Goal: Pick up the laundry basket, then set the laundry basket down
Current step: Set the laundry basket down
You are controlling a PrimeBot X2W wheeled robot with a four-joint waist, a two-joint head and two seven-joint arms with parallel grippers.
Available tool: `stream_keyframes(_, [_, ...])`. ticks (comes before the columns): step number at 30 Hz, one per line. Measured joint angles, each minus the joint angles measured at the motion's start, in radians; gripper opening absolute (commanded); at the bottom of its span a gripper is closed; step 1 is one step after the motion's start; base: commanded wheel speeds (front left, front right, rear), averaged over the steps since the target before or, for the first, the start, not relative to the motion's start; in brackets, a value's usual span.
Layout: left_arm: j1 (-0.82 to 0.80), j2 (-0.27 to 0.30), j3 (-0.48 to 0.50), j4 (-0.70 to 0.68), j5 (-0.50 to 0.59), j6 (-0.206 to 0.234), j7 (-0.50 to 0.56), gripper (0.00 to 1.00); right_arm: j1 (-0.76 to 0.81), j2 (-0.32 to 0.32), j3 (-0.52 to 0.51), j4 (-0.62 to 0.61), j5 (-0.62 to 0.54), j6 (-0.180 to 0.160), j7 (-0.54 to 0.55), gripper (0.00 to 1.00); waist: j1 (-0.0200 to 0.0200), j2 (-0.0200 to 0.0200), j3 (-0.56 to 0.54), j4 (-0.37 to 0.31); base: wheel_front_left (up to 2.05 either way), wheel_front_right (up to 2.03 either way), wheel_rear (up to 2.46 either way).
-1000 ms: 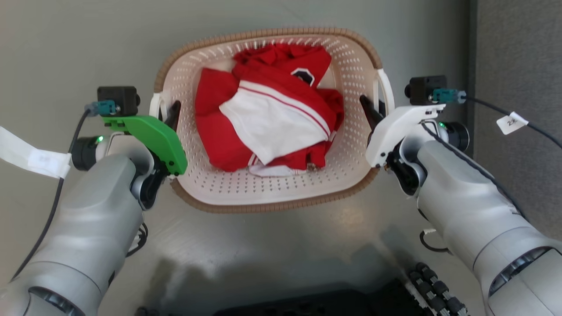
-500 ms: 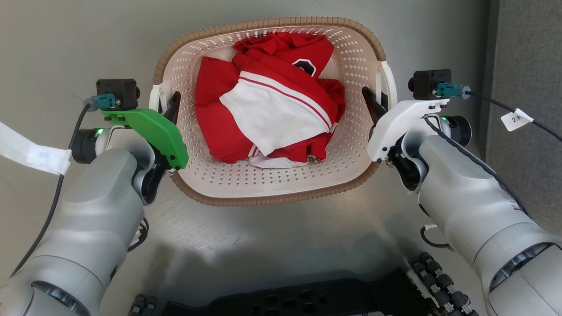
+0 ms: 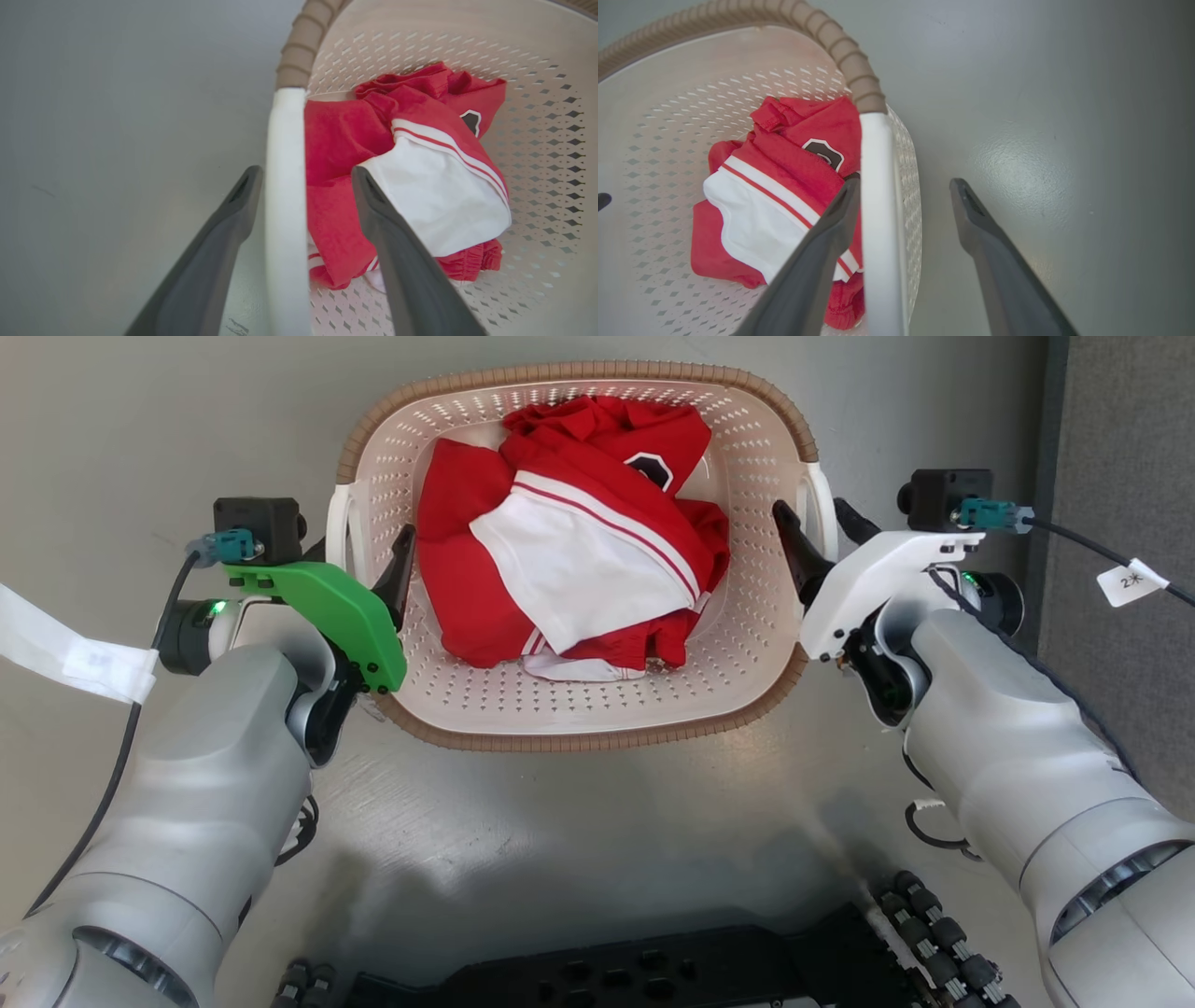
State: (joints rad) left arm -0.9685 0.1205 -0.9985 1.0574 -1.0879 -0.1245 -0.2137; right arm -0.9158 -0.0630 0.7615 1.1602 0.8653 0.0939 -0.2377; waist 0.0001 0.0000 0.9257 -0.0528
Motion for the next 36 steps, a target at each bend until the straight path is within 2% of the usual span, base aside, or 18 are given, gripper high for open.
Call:
stream_keyframes(18, [0.004,-0.002,-0.012,0.018,-0.009,0.000,-0.016,1.00,0.005,0.001,0.021,0.016,0.008,0.000,-0.001,1.00,0.0000,0.0000,-0.053,0.003,0.00,0.00,0.00])
stream_keyframes(36, [0.078,0.017,-0.004,0.007,-0.033,0.000,-0.035,1.00,0.074,0.001,-0.002,0.016,0.040,0.000,-0.010,1.00,0.0000,0.0000,-0.253,-0.011,0.00,0.00,0.00])
